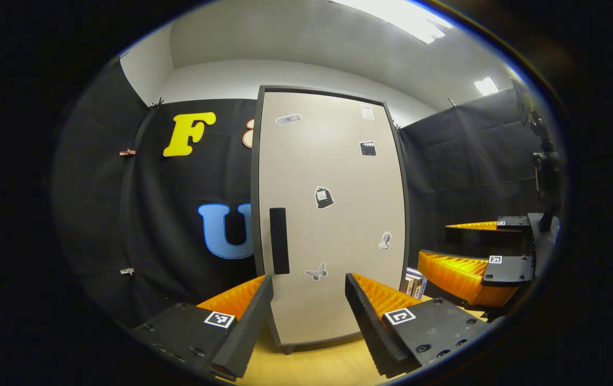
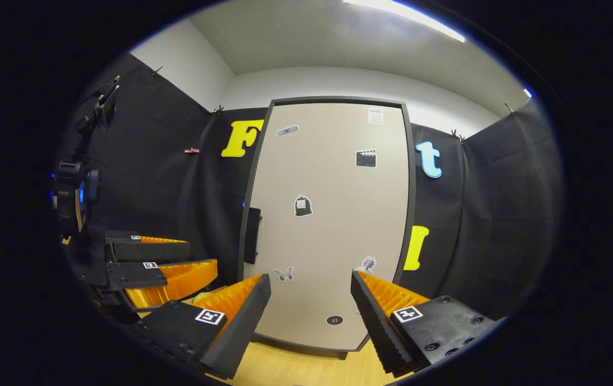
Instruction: Open the cabinet door with the right hand, grasp the bottle in the cabinet with the left hand and place it on the coaster, then close the cabinet door with the right hand.
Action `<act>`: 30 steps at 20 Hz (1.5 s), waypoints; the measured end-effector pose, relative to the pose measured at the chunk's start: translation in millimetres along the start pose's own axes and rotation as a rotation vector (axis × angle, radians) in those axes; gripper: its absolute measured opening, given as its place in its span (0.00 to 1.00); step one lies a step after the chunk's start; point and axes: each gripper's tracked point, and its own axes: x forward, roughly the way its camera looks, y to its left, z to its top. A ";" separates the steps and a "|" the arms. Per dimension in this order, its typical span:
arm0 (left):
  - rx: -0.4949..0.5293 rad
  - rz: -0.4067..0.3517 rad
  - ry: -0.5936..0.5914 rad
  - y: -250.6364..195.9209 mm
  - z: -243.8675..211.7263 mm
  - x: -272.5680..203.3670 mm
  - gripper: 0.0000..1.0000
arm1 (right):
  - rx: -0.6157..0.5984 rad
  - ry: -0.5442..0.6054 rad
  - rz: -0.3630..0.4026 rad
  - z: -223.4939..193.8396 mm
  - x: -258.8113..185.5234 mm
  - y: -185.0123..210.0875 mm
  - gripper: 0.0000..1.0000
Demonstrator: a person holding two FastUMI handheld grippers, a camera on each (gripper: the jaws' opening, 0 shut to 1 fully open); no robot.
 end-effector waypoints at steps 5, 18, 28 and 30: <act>0.002 0.001 -0.006 4.5 0.5 -1.5 0.86 | 0.007 0.003 -0.022 0.4 0.9 -3.7 0.98; -0.037 0.025 -0.003 45.3 -10.9 -25.3 0.86 | 0.070 -0.056 0.011 20.7 42.4 42.3 0.97; 0.014 0.210 0.045 159.7 -39.3 -68.5 0.86 | 0.049 -0.001 0.028 -14.6 154.9 129.4 0.93; -0.002 0.221 0.053 172.8 -44.7 -71.1 0.86 | 0.044 0.002 0.013 -21.3 175.6 140.5 0.88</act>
